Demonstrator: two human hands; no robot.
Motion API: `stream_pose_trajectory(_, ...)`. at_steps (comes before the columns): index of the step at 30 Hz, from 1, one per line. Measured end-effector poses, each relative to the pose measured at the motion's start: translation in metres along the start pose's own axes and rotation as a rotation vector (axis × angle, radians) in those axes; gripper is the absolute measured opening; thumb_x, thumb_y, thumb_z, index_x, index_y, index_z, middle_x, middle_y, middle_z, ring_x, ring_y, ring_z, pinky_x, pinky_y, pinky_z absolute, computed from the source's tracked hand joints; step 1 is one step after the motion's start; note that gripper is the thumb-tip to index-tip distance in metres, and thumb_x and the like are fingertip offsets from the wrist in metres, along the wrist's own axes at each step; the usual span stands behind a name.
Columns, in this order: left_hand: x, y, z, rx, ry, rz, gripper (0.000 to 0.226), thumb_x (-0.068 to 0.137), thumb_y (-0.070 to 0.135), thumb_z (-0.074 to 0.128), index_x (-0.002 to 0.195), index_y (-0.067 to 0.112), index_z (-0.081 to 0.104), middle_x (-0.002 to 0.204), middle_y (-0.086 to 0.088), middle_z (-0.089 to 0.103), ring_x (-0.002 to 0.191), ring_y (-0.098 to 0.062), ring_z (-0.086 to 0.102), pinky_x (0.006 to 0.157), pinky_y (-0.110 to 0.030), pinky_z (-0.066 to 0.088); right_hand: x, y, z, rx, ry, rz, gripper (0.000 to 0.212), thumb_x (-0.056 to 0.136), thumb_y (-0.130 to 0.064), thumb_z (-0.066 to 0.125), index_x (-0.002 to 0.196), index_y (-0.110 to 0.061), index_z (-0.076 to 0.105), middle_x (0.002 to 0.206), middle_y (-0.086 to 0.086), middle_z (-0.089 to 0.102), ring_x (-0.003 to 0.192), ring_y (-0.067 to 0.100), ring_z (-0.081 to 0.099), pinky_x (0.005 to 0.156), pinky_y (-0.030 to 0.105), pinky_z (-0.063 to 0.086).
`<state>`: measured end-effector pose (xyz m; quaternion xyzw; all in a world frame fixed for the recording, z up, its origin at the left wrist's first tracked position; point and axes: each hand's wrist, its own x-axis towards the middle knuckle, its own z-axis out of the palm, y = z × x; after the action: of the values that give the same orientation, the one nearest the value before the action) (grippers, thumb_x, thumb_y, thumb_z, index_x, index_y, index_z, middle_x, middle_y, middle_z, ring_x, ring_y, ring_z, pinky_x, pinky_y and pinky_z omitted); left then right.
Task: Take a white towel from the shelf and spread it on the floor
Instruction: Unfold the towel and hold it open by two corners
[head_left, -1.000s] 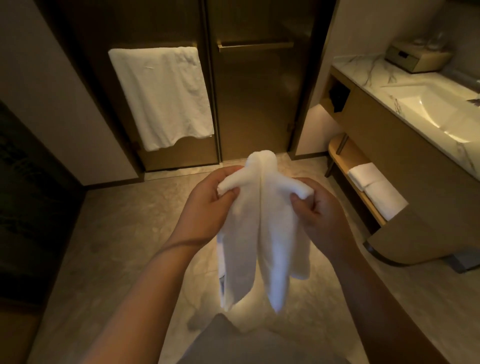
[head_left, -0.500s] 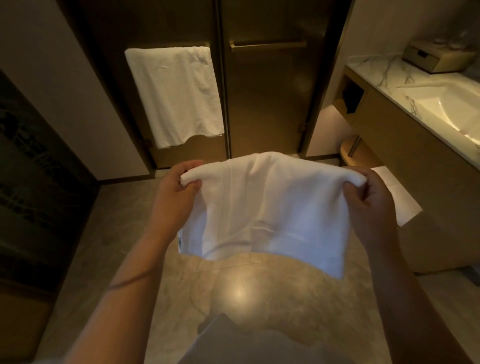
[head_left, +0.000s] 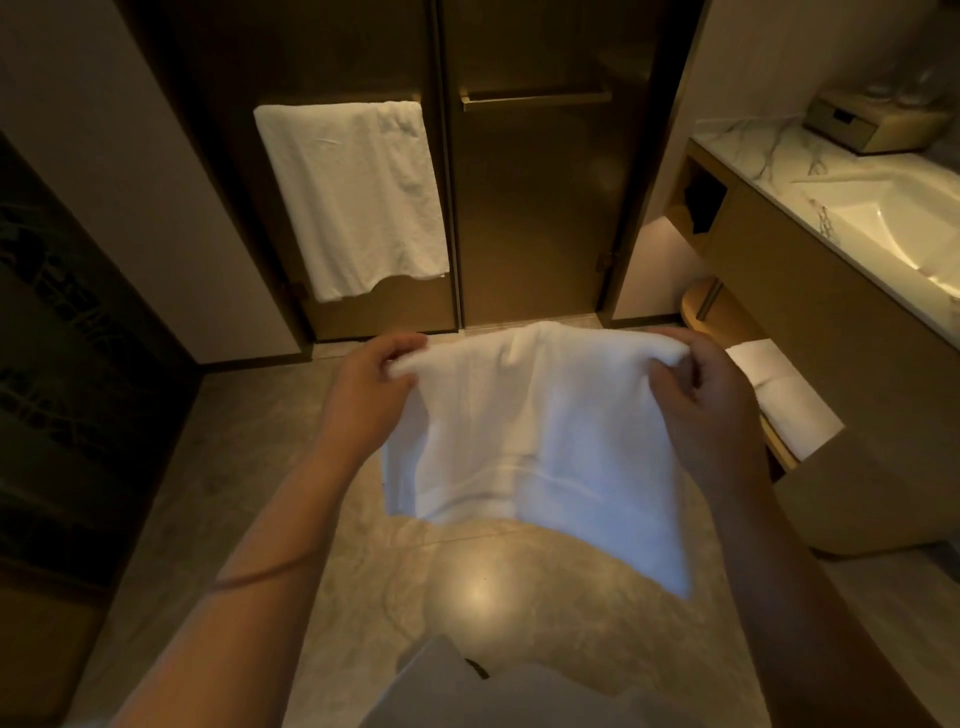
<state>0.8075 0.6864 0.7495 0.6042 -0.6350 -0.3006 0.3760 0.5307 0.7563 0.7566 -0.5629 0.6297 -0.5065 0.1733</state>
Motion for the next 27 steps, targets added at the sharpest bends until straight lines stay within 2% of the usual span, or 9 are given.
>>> stream_pose_trajectory(5,-0.005,0.012,0.035,0.002,-0.159,0.066,0.038,0.087,0.003,0.058,0.112,0.031,0.063,0.102,0.019,0.062,0.085,0.010,0.060,0.070,-0.007,0.046,0.006,-0.014,0.016,-0.006,-0.039,-0.003,0.025,0.094,-0.020,0.055,0.118,-0.020,0.061,0.107,-0.008,0.063,0.094,0.003,0.057,0.081,0.017,0.045)
stream_pose_trajectory(7,-0.014,0.020,0.048,-0.010,-0.198,0.116,0.035,0.085,0.008,0.061,0.109,0.034,0.065,0.101,0.022,0.064,0.083,0.009,0.062,0.074,-0.012,0.049,0.007,-0.015,0.022,-0.011,-0.049,-0.005,0.022,0.093,-0.021,0.056,0.114,-0.021,0.062,0.102,-0.010,0.063,0.090,0.000,0.058,0.076,0.012,0.044)
stream_pose_trajectory(9,-0.025,0.027,0.063,-0.047,-0.235,0.177,0.027,0.082,0.015,0.066,0.104,0.031,0.067,0.101,0.018,0.067,0.082,0.004,0.063,0.077,-0.019,0.051,0.005,-0.015,0.031,-0.029,-0.085,-0.023,0.014,0.092,-0.022,0.057,0.104,-0.026,0.062,0.092,-0.019,0.061,0.087,-0.006,0.058,0.068,0.004,0.040)
stream_pose_trajectory(12,-0.038,0.033,0.078,-0.089,-0.281,0.132,0.026,0.078,0.030,0.071,0.104,0.027,0.065,0.102,0.016,0.066,0.084,0.002,0.062,0.074,-0.023,0.051,-0.003,-0.010,0.044,-0.071,-0.118,-0.045,0.014,0.091,-0.019,0.057,0.100,-0.030,0.060,0.088,-0.028,0.054,0.084,-0.017,0.053,0.066,0.001,0.036)
stream_pose_trajectory(14,-0.043,0.034,0.084,-0.121,-0.285,0.081,0.030,0.079,0.034,0.071,0.106,0.027,0.062,0.104,0.017,0.064,0.086,0.002,0.062,0.074,-0.025,0.053,-0.005,-0.004,0.047,-0.058,-0.087,-0.021,0.016,0.090,-0.021,0.060,0.101,-0.032,0.059,0.088,-0.030,0.052,0.083,-0.017,0.053,0.067,0.003,0.036)
stream_pose_trajectory(17,-0.048,0.039,0.088,-0.185,-0.260,0.070,0.033,0.080,0.031,0.071,0.111,0.025,0.062,0.104,0.017,0.065,0.087,0.004,0.062,0.077,-0.027,0.055,-0.007,0.000,0.045,-0.005,-0.068,0.001,0.018,0.086,-0.030,0.065,0.101,-0.036,0.057,0.090,-0.036,0.052,0.089,-0.021,0.051,0.064,-0.003,0.039)
stream_pose_trajectory(20,-0.049,0.043,0.090,-0.217,-0.243,0.066,0.036,0.081,0.030,0.070,0.114,0.022,0.062,0.107,0.015,0.065,0.091,0.002,0.062,0.080,-0.031,0.055,-0.005,0.000,0.041,0.069,-0.077,0.040,0.020,0.084,-0.037,0.067,0.102,-0.035,0.057,0.090,-0.033,0.056,0.088,-0.020,0.054,0.065,-0.003,0.041)
stream_pose_trajectory(23,-0.048,0.042,0.087,-0.244,-0.245,0.059,0.042,0.081,0.034,0.069,0.120,0.022,0.059,0.114,0.011,0.063,0.099,-0.002,0.060,0.085,-0.035,0.054,-0.003,0.001,0.039,0.208,-0.145,0.088,0.013,0.091,-0.037,0.058,0.102,-0.033,0.061,0.088,-0.028,0.064,0.085,-0.011,0.060,0.063,0.004,0.046)
stream_pose_trajectory(27,-0.049,0.042,0.084,-0.233,-0.232,0.062,0.056,0.073,0.049,0.071,0.122,0.028,0.056,0.116,0.013,0.060,0.100,0.000,0.058,0.083,-0.027,0.053,-0.004,-0.001,0.038,0.276,-0.280,0.052,0.019,0.093,-0.032,0.055,0.109,-0.039,0.064,0.099,-0.026,0.067,0.093,-0.003,0.063,0.069,0.010,0.052)
